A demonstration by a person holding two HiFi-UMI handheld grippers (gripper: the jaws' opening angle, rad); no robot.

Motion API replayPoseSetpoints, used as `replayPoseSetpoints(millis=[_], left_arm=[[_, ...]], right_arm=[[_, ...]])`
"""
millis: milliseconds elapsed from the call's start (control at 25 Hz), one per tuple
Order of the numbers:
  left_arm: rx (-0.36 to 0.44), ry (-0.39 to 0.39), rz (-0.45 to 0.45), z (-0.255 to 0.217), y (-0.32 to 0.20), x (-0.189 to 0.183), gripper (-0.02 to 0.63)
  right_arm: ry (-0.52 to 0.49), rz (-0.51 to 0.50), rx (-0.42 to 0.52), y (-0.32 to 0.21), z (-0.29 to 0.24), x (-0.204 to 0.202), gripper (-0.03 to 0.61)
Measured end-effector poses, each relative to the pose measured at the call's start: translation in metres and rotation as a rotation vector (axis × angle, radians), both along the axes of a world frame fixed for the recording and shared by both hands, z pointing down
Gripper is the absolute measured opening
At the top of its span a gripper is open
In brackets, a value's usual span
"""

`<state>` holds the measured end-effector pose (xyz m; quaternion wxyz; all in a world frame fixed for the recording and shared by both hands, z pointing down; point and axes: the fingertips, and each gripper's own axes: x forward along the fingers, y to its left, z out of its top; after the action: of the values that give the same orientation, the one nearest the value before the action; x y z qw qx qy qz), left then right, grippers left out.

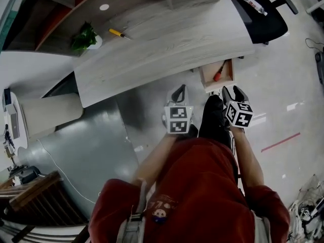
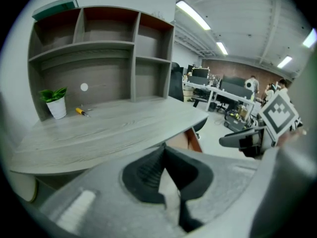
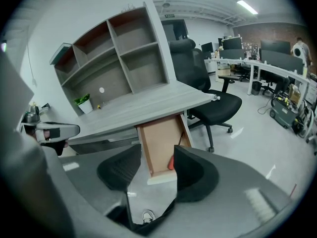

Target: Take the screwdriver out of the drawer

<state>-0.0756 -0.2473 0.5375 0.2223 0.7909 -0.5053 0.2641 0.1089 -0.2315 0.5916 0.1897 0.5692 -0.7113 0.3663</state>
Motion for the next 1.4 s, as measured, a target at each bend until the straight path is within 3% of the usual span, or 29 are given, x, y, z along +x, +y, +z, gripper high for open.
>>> replayPoseSetpoints(millis=[800,1120,1400], left_arm=[[-0.186,-0.060,0.000,0.122,-0.032,0.039,-0.002],[-0.231,-0.077,-0.026,0.154,-0.038,0.042,-0.002],[-0.266,-0.079,-0.058,0.171,-0.038,0.039,-0.002]], right_arm=[[-0.041,-0.063,-0.203,-0.063,0.155,0.007,0.196],[-0.067,-0.090,-0.274,-0.086,0.208,0.001,0.196],[-0.113,-0.051,-0.343,-0.098,0.237,-0.005,0.196]])
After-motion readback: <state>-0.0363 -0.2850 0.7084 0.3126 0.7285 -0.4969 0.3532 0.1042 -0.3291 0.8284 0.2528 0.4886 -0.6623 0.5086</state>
